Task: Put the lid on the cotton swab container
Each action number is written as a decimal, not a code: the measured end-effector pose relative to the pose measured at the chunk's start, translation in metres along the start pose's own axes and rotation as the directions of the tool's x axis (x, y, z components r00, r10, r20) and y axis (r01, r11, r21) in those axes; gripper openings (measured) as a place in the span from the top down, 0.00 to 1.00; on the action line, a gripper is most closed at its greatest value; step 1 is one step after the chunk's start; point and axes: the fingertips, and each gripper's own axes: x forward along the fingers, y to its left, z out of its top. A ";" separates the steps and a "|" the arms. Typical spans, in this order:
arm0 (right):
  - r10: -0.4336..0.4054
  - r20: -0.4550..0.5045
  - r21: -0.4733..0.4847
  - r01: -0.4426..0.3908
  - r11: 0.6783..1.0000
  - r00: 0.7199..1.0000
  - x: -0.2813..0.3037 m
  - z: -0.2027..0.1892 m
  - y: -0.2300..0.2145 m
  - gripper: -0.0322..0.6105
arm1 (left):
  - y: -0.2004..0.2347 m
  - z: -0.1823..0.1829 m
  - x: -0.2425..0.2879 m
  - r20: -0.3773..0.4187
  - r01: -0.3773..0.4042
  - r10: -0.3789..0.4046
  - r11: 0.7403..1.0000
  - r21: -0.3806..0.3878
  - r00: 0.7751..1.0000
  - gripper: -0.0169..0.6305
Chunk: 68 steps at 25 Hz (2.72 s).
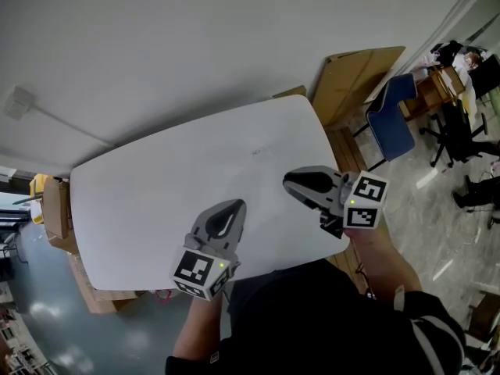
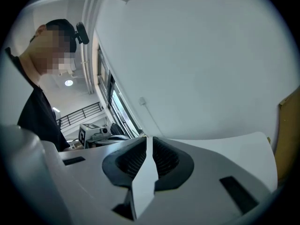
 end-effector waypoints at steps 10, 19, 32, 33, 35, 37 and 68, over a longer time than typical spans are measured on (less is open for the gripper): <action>0.019 -0.104 -0.004 -0.019 1.000 0.994 0.046 -0.032 -0.032 0.92 | 0.044 -0.030 0.034 0.014 -0.021 0.022 0.996 -0.089 1.000 0.95; 0.010 -0.227 -0.042 -0.020 0.999 0.974 0.062 -0.083 -0.065 0.92 | 0.063 -0.078 0.067 -0.030 -0.046 0.043 0.994 -0.102 0.999 0.95; -0.044 -0.256 -0.094 0.021 0.995 0.966 0.078 -0.092 -0.107 0.92 | 0.094 -0.139 0.121 -0.123 -0.047 0.047 0.999 0.001 0.991 0.76; -0.049 -0.257 -0.100 0.024 0.995 0.965 0.078 -0.092 -0.108 0.92 | 0.093 -0.146 0.127 -0.146 -0.040 0.041 0.999 0.008 0.988 0.70; -0.063 -0.261 -0.107 0.036 0.994 0.963 0.080 -0.093 -0.113 0.92 | 0.093 -0.158 0.138 -0.182 -0.029 0.035 0.999 0.037 0.983 0.60; -0.078 -0.267 -0.107 0.051 0.993 0.960 0.082 -0.096 -0.118 0.92 | 0.093 -0.166 0.145 -0.200 -0.028 0.042 0.997 0.074 0.979 0.58; -0.241 -0.446 -0.232 0.149 0.961 0.862 0.081 -0.140 -0.128 0.92 | 0.055 -0.180 0.179 -0.282 0.070 -0.022 0.984 0.163 0.959 0.66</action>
